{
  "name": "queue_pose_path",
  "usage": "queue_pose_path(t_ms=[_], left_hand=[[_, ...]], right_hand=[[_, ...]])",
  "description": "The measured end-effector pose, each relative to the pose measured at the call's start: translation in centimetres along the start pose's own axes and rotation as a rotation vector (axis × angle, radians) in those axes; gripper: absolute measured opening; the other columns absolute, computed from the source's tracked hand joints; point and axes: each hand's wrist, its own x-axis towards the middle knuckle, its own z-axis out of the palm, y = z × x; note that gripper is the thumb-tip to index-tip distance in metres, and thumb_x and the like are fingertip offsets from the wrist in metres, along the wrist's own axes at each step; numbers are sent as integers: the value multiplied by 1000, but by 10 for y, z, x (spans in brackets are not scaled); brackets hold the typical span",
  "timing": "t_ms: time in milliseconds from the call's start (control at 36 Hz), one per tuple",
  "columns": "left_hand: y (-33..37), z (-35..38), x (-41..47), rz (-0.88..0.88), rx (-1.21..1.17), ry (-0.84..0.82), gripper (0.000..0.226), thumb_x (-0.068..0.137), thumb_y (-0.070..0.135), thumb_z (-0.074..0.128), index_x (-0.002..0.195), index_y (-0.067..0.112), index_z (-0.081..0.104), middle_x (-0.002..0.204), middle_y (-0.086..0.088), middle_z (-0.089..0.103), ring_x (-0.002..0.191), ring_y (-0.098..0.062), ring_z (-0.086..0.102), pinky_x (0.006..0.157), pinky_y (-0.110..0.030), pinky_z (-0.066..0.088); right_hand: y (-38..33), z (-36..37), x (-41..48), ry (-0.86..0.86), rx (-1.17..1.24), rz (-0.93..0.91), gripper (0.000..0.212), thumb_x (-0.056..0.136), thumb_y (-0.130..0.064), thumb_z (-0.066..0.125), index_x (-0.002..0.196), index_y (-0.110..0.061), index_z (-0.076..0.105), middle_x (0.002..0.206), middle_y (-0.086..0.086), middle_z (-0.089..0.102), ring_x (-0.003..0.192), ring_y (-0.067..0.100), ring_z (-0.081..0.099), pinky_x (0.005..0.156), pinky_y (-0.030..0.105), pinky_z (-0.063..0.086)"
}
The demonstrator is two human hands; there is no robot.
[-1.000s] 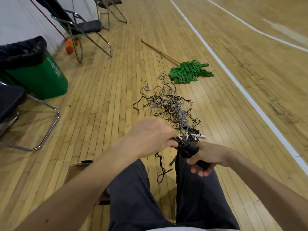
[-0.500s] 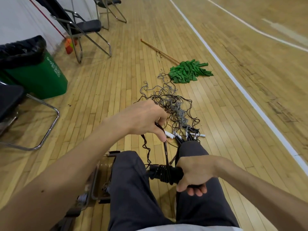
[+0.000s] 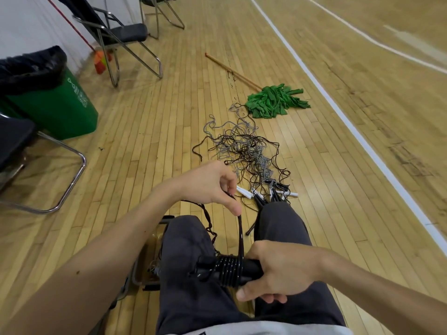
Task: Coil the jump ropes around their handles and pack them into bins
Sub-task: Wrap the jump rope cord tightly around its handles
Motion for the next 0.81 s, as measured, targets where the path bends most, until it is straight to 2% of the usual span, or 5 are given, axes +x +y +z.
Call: queue_pose_path(t_ms=[56,389,500,583,806], left_hand=[[-3,4,1,-19,-36,-20,40,61,45,91,78,16,69,66,5,60,57,-5,50,54,-20,40],[-31,35,-9,-29,-485,-88,27,79,32,74,77,7,63,57,0,52,49,-10,43,47,-17,34],[-41,47,-10,-41,-479,-37,16,91,9,68,76,6,63,64,10,63,61,-4,58,62,-15,44],[-42,49,-15,-94,-462,-23,21,93,-4,57,75,5,60,67,-5,60,66,-11,56,68,-24,44],[-31,57,-20,-70,-498,47,50,92,45,56,68,1,57,52,-8,46,44,-14,34,45,-22,27]], right_hand=[[1,1,1,16,-13,-8,30,95,-40,67,86,-12,62,70,4,63,60,23,60,56,21,47],[-4,-8,-10,179,153,-149,32,92,-32,74,75,-9,59,64,2,60,55,20,53,58,23,45],[1,-12,-6,237,263,-194,22,90,-11,73,83,4,58,64,6,58,54,22,51,58,28,46],[6,-16,-4,261,351,-213,7,86,9,64,87,5,57,62,1,56,52,21,50,55,24,46],[22,-31,0,377,581,-224,10,86,-2,68,94,-5,63,66,7,59,54,22,52,49,19,42]])
